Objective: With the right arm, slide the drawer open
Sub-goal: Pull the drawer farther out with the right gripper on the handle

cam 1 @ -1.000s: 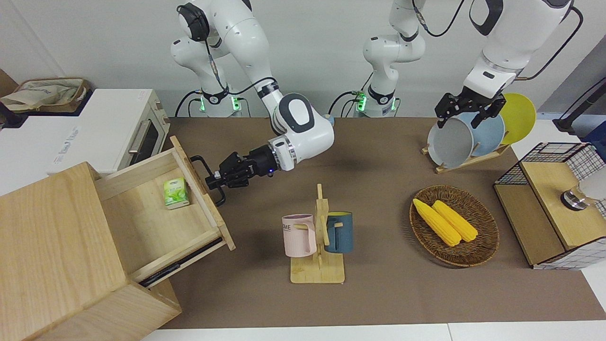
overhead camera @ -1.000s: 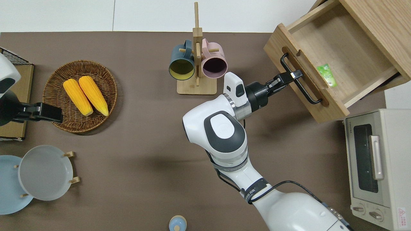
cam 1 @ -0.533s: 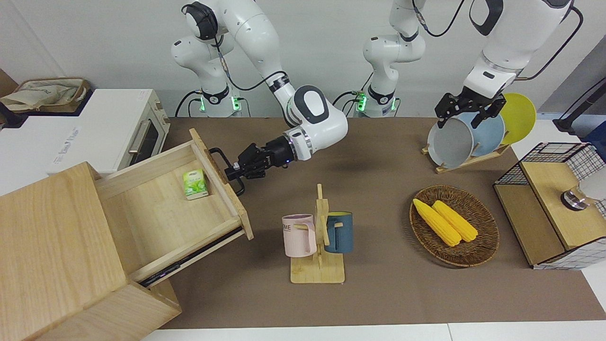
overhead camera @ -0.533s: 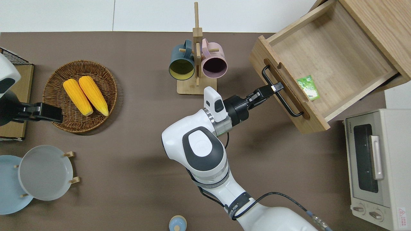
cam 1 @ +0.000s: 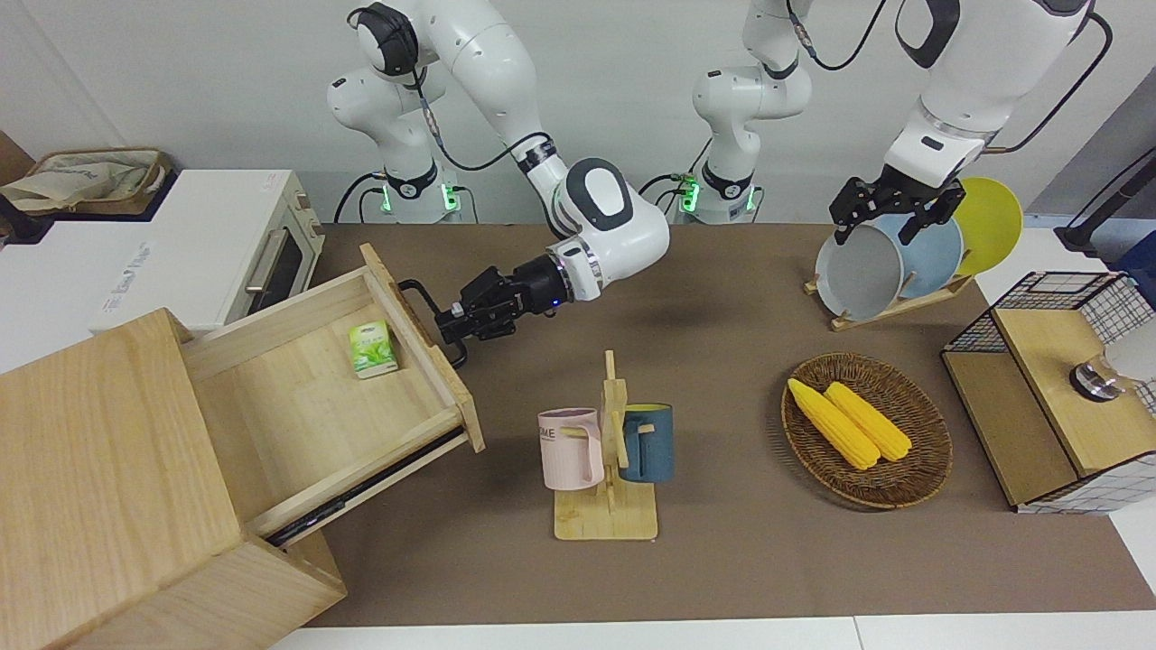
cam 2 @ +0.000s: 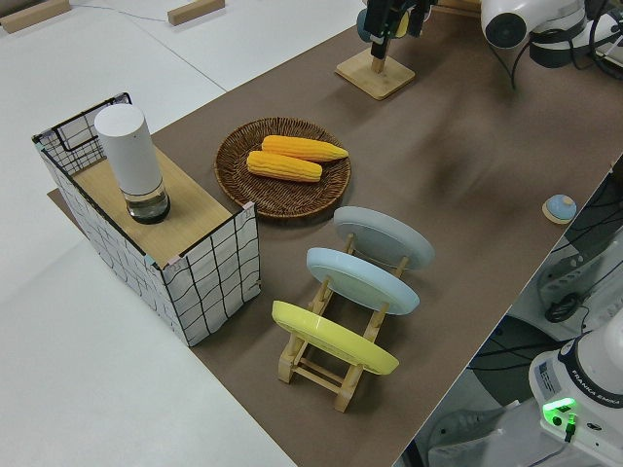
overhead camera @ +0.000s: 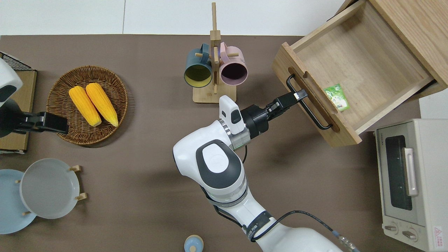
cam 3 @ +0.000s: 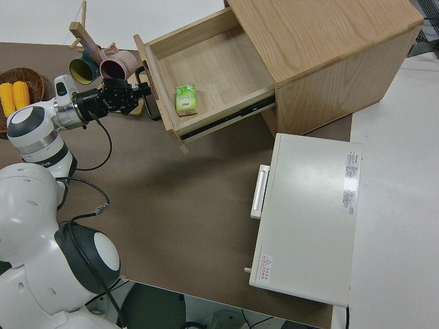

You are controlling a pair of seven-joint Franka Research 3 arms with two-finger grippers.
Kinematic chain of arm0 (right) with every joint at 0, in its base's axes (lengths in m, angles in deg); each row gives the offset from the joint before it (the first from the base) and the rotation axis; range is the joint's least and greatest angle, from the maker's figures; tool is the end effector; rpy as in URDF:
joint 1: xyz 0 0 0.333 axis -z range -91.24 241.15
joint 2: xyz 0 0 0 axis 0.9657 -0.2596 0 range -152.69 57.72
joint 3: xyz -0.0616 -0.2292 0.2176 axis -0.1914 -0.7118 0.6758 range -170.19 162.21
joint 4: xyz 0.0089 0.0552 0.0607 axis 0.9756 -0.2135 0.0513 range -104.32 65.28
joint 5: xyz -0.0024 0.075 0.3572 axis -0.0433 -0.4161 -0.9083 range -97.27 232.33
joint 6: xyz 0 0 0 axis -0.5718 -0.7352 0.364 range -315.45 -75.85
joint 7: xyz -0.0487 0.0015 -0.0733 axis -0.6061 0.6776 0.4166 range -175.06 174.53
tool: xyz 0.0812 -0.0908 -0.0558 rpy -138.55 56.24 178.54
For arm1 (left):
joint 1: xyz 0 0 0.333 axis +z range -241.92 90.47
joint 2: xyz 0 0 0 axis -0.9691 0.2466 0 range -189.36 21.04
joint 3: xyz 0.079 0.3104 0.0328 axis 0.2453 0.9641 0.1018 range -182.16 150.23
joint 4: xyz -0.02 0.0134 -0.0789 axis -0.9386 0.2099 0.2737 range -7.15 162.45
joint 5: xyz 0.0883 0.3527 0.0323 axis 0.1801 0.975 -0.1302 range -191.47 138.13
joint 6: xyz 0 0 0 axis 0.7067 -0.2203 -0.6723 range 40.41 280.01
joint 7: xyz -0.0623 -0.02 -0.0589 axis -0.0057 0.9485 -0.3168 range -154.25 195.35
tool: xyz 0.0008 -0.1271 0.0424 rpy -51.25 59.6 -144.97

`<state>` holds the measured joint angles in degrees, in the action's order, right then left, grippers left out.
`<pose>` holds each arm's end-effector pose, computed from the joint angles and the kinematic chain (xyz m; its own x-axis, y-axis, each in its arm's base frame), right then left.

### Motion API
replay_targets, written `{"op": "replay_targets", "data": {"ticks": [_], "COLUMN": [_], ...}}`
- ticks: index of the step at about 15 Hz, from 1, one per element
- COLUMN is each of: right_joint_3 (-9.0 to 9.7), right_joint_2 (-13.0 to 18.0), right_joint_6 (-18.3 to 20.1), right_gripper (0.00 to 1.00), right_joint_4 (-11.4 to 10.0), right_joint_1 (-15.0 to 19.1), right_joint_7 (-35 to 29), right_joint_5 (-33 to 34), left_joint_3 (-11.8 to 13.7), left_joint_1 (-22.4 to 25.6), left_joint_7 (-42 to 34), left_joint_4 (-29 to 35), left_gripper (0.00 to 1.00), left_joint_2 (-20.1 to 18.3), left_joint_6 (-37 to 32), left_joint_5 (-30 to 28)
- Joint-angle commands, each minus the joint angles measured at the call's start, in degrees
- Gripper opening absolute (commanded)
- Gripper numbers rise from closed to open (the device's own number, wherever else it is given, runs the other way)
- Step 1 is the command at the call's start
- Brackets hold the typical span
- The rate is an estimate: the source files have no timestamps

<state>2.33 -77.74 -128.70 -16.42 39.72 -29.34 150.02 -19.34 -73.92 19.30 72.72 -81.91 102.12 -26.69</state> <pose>0.5749 0.2926 0.4196 0.8934 0.4489 -0.0190 0.0472 -0.0517 0.9975 0.5322 -0.0140 0.6045 0.9982 -0.0492 -0.0331 -0.0491 -0.9988 0.0033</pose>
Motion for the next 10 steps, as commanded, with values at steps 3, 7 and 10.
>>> {"op": "replay_targets", "data": {"ticks": [3, 7, 10], "right_joint_3": [-0.09, 0.00, 0.00], "right_joint_2": [0.55, 0.55, 0.55], "right_joint_6": [0.45, 0.45, 0.36], "right_gripper": [0.981, 0.981, 0.981], "right_joint_4": [0.34, 0.34, 2.08], "right_joint_1": [-0.36, -0.45, -0.62], "right_joint_7": [0.60, 0.33, 0.42], "right_joint_5": [-0.04, -0.22, -3.37], "left_joint_3": [-0.41, -0.41, -0.41], "left_joint_1": [0.31, 0.31, 0.31], "left_joint_7": [-0.51, -0.51, -0.51], "left_joint_4": [-1.40, -1.40, -1.40], "left_gripper": [0.99, 0.99, 0.99], "left_joint_2": [0.65, 0.65, 0.65], "left_joint_6": [-1.13, -1.13, -1.13], "left_joint_5": [0.99, 0.99, 0.99]}}
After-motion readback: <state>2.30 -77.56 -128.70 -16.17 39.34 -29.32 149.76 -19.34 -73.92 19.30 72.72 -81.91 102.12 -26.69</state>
